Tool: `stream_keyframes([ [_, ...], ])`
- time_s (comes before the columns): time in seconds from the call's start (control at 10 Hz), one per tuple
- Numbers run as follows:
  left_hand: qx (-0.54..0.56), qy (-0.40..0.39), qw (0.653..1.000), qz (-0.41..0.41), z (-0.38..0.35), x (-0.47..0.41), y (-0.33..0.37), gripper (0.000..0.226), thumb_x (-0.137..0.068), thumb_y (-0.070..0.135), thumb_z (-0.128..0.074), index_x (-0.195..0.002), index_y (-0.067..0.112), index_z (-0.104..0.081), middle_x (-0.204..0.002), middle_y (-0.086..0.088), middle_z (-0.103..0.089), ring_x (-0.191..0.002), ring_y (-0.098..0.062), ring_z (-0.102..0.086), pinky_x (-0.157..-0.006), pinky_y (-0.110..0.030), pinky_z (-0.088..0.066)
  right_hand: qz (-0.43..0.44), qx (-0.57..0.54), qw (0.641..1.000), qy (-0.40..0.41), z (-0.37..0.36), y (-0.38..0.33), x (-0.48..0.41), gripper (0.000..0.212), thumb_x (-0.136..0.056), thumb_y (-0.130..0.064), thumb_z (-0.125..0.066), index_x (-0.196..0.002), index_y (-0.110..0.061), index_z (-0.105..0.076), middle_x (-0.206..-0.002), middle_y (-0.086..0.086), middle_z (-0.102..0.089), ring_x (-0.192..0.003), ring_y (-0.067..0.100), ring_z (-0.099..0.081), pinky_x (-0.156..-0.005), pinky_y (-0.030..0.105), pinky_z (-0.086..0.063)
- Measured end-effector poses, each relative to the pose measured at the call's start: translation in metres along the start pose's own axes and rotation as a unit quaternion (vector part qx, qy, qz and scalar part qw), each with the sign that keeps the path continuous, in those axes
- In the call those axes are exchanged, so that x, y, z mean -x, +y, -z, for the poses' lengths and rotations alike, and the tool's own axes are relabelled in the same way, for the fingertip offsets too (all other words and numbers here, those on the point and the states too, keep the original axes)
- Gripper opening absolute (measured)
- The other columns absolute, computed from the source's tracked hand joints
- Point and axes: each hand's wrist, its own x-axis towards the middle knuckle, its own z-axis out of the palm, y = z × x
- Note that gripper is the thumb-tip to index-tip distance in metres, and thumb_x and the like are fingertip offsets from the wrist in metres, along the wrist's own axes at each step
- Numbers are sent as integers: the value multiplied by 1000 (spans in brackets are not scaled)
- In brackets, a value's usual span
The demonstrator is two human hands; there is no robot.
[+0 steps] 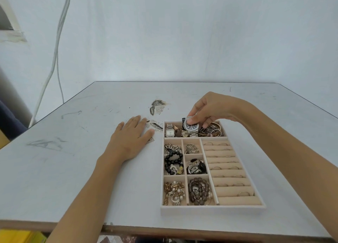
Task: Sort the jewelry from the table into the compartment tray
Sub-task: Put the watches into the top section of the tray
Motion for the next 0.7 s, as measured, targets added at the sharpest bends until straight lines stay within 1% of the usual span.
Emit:
stream_keyframes([
  [0.1,1,0,1000,-1,0,0,0,60,-99,51,-21,-152,24,-12,-160,4,-4,-146,-8,-1,-119,-34,1,1,-3,1000,13,0,1,2,24,-77,-10,-77,-96,3,-73,-88,15,-74,-68,16,-68,-67,23,-59],
  [0.2,1,-2,1000,-1,0,0,0,60,-99,51,-21,-152,24,-11,-160,5,-4,-146,-8,0,-119,-34,1,6,1,999,35,-1,1,4,20,-78,-8,-75,-95,4,-73,-81,11,-75,-63,13,-68,-67,24,-60],
  [0.3,3,-3,1000,0,0,0,-1,60,-99,51,-21,-152,25,-11,-160,5,-4,-146,-8,0,-119,-34,1,6,32,998,45,-3,1,4,16,-82,-8,-72,-94,2,-74,-78,9,-74,-58,8,-66,-58,19,-56],
  [0.4,3,-5,1000,1,0,0,0,60,-99,51,-21,-152,25,-11,-160,5,-3,-146,-8,0,-119,-34,1,4,97,993,63,-5,0,4,11,-84,-13,-70,-91,-7,-76,-74,4,-69,-62,8,-57,-55,19,-46],
  [0.5,5,-4,1000,1,0,0,0,60,-98,51,-21,-152,25,-11,-160,5,-4,-146,-8,0,-119,-34,1,5,111,992,68,-8,0,5,10,-85,-15,-68,-88,-9,-76,-72,5,-63,-66,13,-50,-56,21,-40],
  [0.6,3,-3,1000,0,0,0,0,60,-99,51,-21,-152,25,-11,-160,5,-4,-146,-8,-1,-119,-34,1,7,119,990,76,-9,0,3,9,-85,-16,-69,-83,-11,-76,-73,11,-61,-68,18,-48,-57,25,-38],
  [0.7,4,-3,1000,0,0,0,-1,60,-98,52,-21,-152,25,-11,-160,6,-4,-146,-8,0,-119,-34,1,8,150,984,91,-11,0,1,10,-84,-17,-68,-86,-10,-75,-65,7,-60,-61,14,-50,-60,25,-41],
])
